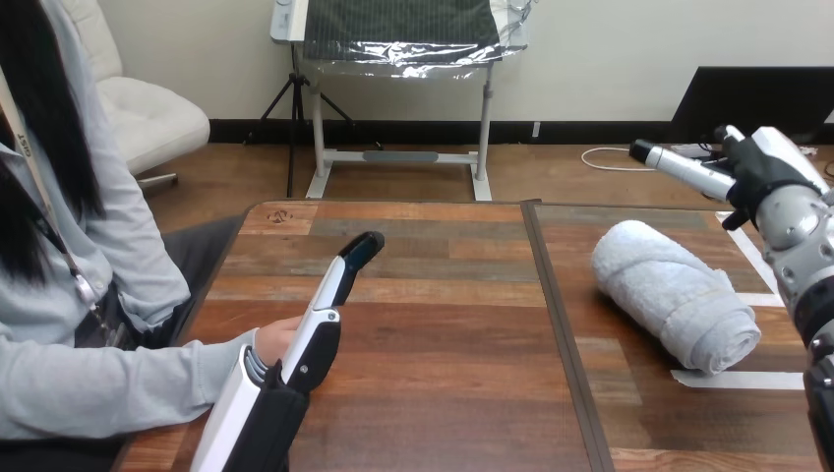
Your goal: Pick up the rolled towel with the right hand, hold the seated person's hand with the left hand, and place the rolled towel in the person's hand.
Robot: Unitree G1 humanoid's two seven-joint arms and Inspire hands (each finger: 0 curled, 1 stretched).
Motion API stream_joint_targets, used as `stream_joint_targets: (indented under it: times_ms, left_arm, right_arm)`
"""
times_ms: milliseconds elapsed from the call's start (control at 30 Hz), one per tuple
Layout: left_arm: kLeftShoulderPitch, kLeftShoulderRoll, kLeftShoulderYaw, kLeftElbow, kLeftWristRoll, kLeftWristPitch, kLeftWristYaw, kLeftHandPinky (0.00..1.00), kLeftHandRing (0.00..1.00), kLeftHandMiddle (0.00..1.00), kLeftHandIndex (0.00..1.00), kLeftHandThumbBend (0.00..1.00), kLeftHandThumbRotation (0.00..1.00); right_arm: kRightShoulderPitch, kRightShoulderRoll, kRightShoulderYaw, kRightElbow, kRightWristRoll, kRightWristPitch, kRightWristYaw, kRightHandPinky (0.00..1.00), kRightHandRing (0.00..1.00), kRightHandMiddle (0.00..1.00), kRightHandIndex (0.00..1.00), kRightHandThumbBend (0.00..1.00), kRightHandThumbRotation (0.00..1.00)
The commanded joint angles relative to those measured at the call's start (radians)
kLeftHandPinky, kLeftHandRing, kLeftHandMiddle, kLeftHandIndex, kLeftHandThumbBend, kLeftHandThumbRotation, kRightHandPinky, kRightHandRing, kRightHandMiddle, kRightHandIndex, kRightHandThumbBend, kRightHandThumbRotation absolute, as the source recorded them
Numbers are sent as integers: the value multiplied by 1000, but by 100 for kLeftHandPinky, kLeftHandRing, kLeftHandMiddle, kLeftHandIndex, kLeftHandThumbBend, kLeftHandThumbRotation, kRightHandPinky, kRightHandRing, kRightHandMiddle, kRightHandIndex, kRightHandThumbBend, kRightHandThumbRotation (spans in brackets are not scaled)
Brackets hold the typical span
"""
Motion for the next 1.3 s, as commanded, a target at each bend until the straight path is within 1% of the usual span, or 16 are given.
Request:
stream_joint_targets:
  times_ms: [0, 67, 133, 167, 200, 267, 467, 633, 667, 767, 967, 1133, 1233, 1267]
  left_arm:
    - [-48, -4, 7, 0, -4, -14, 7, 100, 100, 100, 100, 100, 79]
    - [-47, -1, 4, -2, -8, -12, 5, 100, 100, 100, 100, 100, 79]
    - [-47, 2, 1, -2, -13, -11, 3, 100, 100, 100, 100, 100, 78]
    - [-49, 5, -2, 0, -18, -13, 1, 100, 100, 100, 100, 100, 78]
    - [-50, 7, -4, 2, -21, -15, 0, 100, 100, 100, 100, 100, 78]
    - [-51, 8, -5, 4, -22, -18, 0, 100, 100, 100, 100, 100, 78]
    - [-50, 4, 3, 5, -16, -22, 4, 100, 100, 100, 100, 100, 77]
    - [-49, -2, 18, 2, 3, -27, 9, 100, 100, 100, 100, 100, 76]
    - [-48, -4, 18, 2, 4, -28, 10, 100, 100, 100, 100, 100, 76]
    - [-46, -3, 18, 0, 2, -30, 9, 100, 100, 100, 100, 100, 77]
    - [-35, -6, 25, -14, 8, -24, 10, 100, 100, 100, 100, 100, 77]
    - [-25, 0, 23, -22, 1, -21, 7, 100, 100, 100, 100, 100, 78]
    - [-21, 13, 8, -20, -21, -26, 1, 100, 100, 100, 100, 100, 79]
    - [-20, 17, 3, -20, -29, -25, -1, 100, 100, 100, 100, 100, 79]
  right_arm:
    - [-106, -31, -10, -48, 13, -22, 5, 50, 77, 83, 100, 100, 89]
    - [-110, -33, -16, -49, 19, -24, 6, 49, 77, 83, 100, 100, 88]
    - [-113, -35, -20, -49, 23, -26, 6, 46, 74, 81, 100, 100, 87]
    - [-118, -37, -18, -49, 21, -22, 8, 46, 74, 81, 100, 100, 87]
    - [-122, -38, -17, -50, 20, -19, 8, 51, 78, 84, 100, 99, 86]
    - [-127, -41, -14, -50, 17, -17, 9, 54, 81, 86, 100, 98, 85]
    - [-140, -47, -10, -49, 12, -14, 3, 59, 84, 87, 100, 98, 85]
    - [-146, -49, -9, -46, 9, -11, -5, 55, 80, 84, 100, 99, 86]
    - [-148, -48, -15, -45, 15, -8, -3, 54, 79, 83, 100, 99, 87]
    - [-150, -46, -25, -41, 25, -1, -2, 55, 80, 85, 100, 99, 86]
    - [-143, -44, -21, -32, 22, -4, -15, 55, 81, 87, 98, 99, 85]
    - [-132, -38, -16, -26, 14, -7, -36, 49, 75, 80, 96, 98, 83]
    - [-121, -34, -10, -21, 5, -10, -51, 47, 72, 77, 95, 97, 83]
    - [-115, -33, -1, -19, -4, -9, -59, 46, 72, 77, 94, 96, 83]
